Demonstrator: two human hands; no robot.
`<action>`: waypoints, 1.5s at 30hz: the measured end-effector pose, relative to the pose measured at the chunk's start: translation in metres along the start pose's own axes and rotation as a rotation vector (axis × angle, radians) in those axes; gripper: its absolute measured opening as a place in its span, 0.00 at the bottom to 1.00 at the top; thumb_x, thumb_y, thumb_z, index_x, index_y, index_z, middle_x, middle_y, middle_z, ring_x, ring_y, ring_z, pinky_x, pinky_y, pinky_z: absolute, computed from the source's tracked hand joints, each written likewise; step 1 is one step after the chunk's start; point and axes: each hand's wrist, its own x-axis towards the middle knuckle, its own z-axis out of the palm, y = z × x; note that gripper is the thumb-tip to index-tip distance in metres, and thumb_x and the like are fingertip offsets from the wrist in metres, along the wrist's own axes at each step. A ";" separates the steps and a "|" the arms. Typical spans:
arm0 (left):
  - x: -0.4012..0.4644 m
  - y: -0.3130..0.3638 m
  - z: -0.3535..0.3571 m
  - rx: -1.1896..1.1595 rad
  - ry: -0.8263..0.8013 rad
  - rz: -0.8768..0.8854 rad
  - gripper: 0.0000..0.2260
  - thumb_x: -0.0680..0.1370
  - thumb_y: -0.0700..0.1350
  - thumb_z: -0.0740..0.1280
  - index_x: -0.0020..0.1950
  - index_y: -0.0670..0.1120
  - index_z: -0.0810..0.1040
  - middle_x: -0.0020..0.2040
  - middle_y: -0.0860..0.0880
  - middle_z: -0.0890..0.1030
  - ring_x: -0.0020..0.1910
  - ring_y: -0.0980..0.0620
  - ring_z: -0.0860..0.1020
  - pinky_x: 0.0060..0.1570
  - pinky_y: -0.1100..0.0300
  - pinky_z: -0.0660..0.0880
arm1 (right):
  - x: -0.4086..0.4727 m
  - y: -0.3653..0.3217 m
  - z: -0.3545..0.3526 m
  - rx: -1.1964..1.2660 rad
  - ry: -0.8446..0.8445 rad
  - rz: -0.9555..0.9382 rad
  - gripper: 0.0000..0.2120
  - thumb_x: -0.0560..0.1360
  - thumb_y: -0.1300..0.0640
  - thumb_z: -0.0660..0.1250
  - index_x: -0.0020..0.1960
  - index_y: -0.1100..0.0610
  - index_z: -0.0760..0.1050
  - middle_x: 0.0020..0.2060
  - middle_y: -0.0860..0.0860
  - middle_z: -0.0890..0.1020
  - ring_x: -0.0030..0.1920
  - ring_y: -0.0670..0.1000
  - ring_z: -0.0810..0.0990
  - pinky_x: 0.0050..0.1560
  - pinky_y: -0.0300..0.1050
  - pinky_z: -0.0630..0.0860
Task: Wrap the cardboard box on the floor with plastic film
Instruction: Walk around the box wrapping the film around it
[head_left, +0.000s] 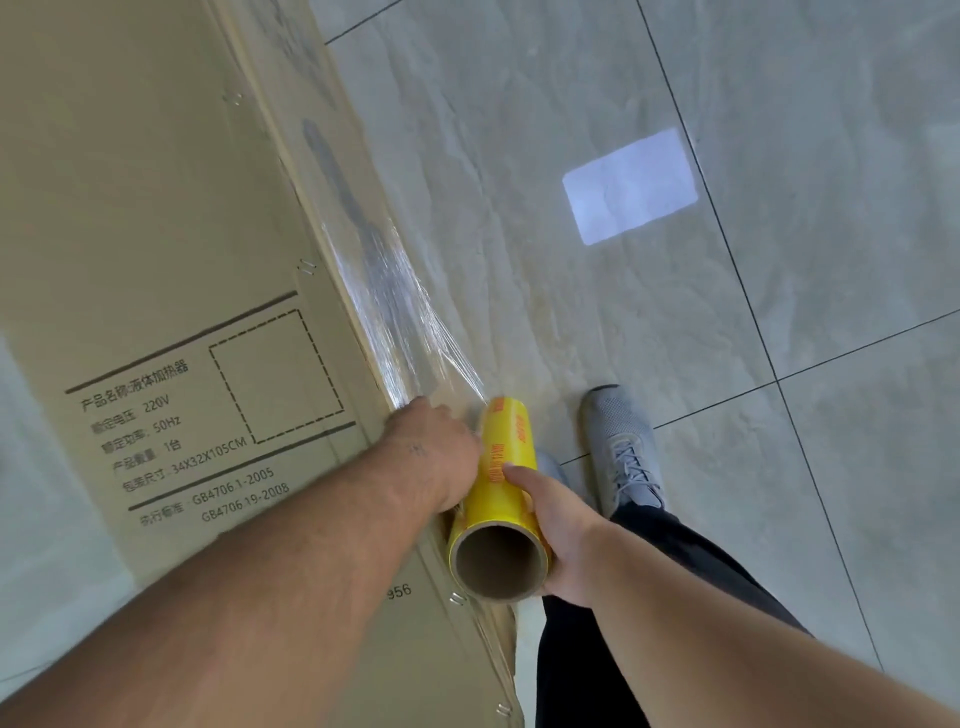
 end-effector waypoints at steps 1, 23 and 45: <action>0.000 0.002 0.000 0.014 0.004 -0.007 0.21 0.82 0.46 0.62 0.76 0.51 0.70 0.70 0.48 0.76 0.70 0.44 0.72 0.71 0.43 0.66 | 0.003 0.002 0.003 0.032 0.001 -0.019 0.29 0.76 0.37 0.75 0.68 0.53 0.74 0.48 0.62 0.90 0.47 0.62 0.91 0.54 0.63 0.86; -0.010 0.023 0.000 0.086 -0.088 -0.093 0.21 0.81 0.51 0.63 0.74 0.54 0.74 0.72 0.51 0.76 0.73 0.47 0.70 0.73 0.46 0.58 | 0.006 0.009 0.004 -0.967 0.351 -0.212 0.56 0.71 0.31 0.68 0.87 0.41 0.37 0.81 0.58 0.60 0.76 0.64 0.71 0.74 0.60 0.72; -0.001 0.047 0.024 -0.043 0.071 -0.055 0.32 0.83 0.57 0.62 0.84 0.50 0.56 0.86 0.48 0.54 0.83 0.48 0.57 0.77 0.43 0.59 | 0.042 0.050 -0.019 -0.080 0.063 -0.218 0.34 0.69 0.36 0.79 0.66 0.41 0.63 0.57 0.59 0.85 0.49 0.63 0.90 0.52 0.65 0.87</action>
